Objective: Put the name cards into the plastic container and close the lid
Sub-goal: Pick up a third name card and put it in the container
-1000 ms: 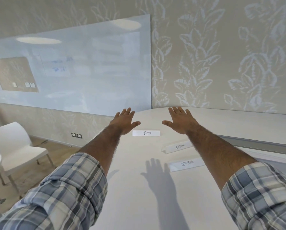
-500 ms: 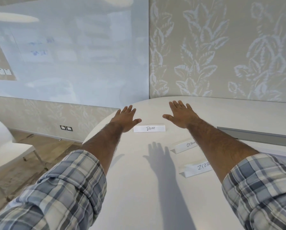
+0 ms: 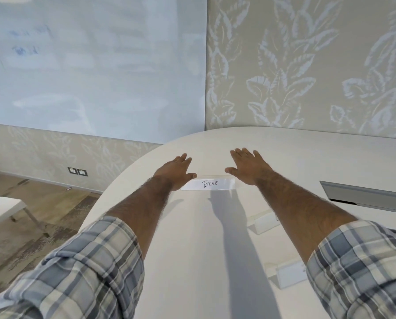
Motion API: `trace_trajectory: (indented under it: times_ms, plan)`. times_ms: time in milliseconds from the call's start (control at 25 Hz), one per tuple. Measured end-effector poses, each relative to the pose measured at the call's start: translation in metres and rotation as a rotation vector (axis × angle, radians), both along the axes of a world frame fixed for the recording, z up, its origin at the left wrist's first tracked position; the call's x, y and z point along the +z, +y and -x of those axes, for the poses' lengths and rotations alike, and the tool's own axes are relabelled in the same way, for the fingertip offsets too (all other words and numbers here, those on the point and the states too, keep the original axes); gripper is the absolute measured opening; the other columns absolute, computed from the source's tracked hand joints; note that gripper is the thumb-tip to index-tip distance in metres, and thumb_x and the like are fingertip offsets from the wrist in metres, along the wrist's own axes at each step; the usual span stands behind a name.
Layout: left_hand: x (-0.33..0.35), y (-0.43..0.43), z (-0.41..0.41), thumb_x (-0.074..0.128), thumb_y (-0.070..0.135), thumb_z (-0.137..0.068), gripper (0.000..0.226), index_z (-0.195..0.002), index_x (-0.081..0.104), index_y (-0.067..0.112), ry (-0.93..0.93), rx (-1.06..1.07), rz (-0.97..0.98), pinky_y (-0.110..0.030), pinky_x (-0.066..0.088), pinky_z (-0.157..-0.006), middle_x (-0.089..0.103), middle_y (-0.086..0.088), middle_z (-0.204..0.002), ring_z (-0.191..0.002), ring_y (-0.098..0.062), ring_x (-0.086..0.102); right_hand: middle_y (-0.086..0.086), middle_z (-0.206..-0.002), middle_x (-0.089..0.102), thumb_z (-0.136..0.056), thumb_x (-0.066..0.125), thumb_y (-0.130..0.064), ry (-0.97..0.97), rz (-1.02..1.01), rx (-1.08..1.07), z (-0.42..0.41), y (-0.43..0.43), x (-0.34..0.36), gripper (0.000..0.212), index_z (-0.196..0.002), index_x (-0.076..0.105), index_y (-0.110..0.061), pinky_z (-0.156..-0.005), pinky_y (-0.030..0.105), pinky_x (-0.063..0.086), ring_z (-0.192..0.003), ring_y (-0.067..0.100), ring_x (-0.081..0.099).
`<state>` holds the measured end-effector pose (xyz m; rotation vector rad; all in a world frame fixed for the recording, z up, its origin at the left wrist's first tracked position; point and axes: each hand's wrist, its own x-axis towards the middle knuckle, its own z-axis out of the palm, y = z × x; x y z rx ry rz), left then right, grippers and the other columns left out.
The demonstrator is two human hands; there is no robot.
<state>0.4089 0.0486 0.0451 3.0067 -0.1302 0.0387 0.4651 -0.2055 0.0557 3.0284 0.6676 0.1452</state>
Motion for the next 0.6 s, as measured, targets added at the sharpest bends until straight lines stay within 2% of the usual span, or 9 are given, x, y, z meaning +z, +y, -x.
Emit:
trace_trajectory:
  times_ms: [200,320,480,600]
  plan:
    - [-0.031,-0.004,-0.026,0.044,0.048,-0.101,0.064,-0.156,0.024,0.02,0.035,-0.021,-0.01,-0.045,0.034,-0.114,0.021,0.003,-0.164,-0.149,-0.017,0.023,0.007,-0.154,0.037,-0.1,0.04,-0.051,0.056,0.046,0.003,-0.028,0.004,-0.033,0.062,-0.146,0.034,-0.011,-0.119,0.047,0.017,-0.145,0.025,0.028]
    - [-0.043,-0.004,-0.037,0.046,0.047,-0.101,0.064,-0.156,0.024,0.024,0.092,0.005,-0.014,-0.045,0.039,-0.108,0.034,0.001,-0.158,-0.144,-0.021,0.034,0.008,-0.137,0.054,-0.097,0.047,-0.047,0.126,0.067,-0.015,-0.034,0.006,-0.045,0.052,-0.135,0.046,-0.012,-0.108,0.041,0.033,-0.128,0.028,0.048]
    - [-0.054,-0.004,-0.046,0.05,0.046,-0.099,0.065,-0.156,0.026,0.028,0.126,0.022,-0.013,-0.044,0.038,-0.108,0.039,0.003,-0.155,-0.142,-0.02,0.036,0.008,-0.131,0.058,-0.091,0.058,-0.039,0.158,0.042,-0.004,-0.036,0.006,-0.056,0.047,-0.131,0.052,-0.014,-0.099,0.042,0.047,-0.12,0.029,0.056]
    - [-0.055,-0.003,-0.048,0.059,0.04,-0.095,0.055,-0.147,0.043,0.028,0.114,0.038,-0.006,-0.041,0.042,-0.102,0.045,0.005,-0.147,-0.135,-0.018,0.043,0.007,-0.128,0.058,-0.09,0.062,-0.031,0.142,0.008,-0.003,-0.034,0.006,-0.058,0.042,-0.128,0.054,-0.014,-0.097,0.043,0.048,-0.117,0.029,0.057]
